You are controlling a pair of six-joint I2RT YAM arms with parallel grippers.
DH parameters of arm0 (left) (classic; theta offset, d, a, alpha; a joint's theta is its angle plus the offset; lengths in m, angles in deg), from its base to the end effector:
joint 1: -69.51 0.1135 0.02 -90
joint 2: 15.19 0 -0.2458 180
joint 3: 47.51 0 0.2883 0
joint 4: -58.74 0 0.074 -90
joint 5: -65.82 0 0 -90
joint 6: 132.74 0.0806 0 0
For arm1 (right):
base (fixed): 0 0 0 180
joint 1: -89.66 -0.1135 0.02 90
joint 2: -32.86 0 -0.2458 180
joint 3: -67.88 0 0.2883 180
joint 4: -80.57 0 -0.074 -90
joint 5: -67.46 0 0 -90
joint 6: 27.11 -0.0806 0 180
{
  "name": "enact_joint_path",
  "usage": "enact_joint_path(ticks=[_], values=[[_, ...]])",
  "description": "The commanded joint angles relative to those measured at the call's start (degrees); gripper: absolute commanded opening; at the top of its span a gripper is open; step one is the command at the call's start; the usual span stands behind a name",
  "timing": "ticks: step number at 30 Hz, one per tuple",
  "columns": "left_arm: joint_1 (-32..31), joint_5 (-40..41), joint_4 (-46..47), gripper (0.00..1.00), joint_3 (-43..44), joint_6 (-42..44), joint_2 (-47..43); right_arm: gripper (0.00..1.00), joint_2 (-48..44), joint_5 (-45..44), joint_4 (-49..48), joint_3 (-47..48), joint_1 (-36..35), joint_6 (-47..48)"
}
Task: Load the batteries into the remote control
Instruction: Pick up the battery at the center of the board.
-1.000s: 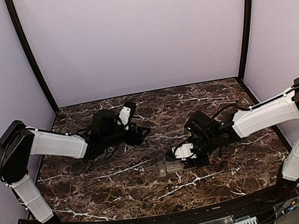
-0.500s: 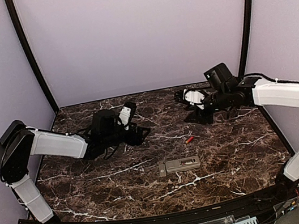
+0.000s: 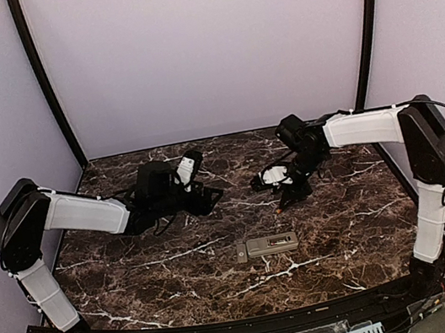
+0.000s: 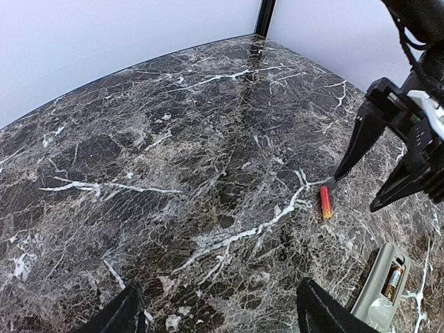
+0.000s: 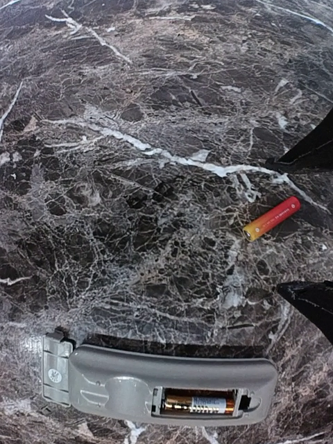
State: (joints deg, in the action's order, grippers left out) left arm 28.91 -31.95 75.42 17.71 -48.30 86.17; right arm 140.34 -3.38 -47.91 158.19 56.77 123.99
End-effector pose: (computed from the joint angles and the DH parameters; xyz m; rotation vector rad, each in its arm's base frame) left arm 0.3318 -0.2987 0.1332 0.6808 1.8434 -0.6668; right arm 0.3415 0.2524 0.1230 -2.0216 1.7689 0.3164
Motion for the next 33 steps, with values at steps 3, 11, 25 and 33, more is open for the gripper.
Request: enact_joint_path(ticks=[3, 11, 25, 33], values=[[0.4, -0.3, -2.4, 0.74, 1.3, 1.4, -0.5, 0.5, 5.5, -0.5, 2.2, 4.7, 0.3, 5.2], [0.4, -0.5, -3.0, 0.74, 2.0, 1.7, 0.4, 0.46, 10.6, -2.1, 2.4, 5.7, 0.2, 6.0], [0.5, -1.3, -4.6, 0.74, 4.4, 2.3, 1.4, 0.17, 10.5, -5.6, 0.8, 2.1, 0.3, 6.0], [0.5, -2.0, -5.9, 0.74, 6.1, 2.4, 1.8, 0.0, 8.5, -5.7, -1.2, 0.2, 0.3, 5.2]])
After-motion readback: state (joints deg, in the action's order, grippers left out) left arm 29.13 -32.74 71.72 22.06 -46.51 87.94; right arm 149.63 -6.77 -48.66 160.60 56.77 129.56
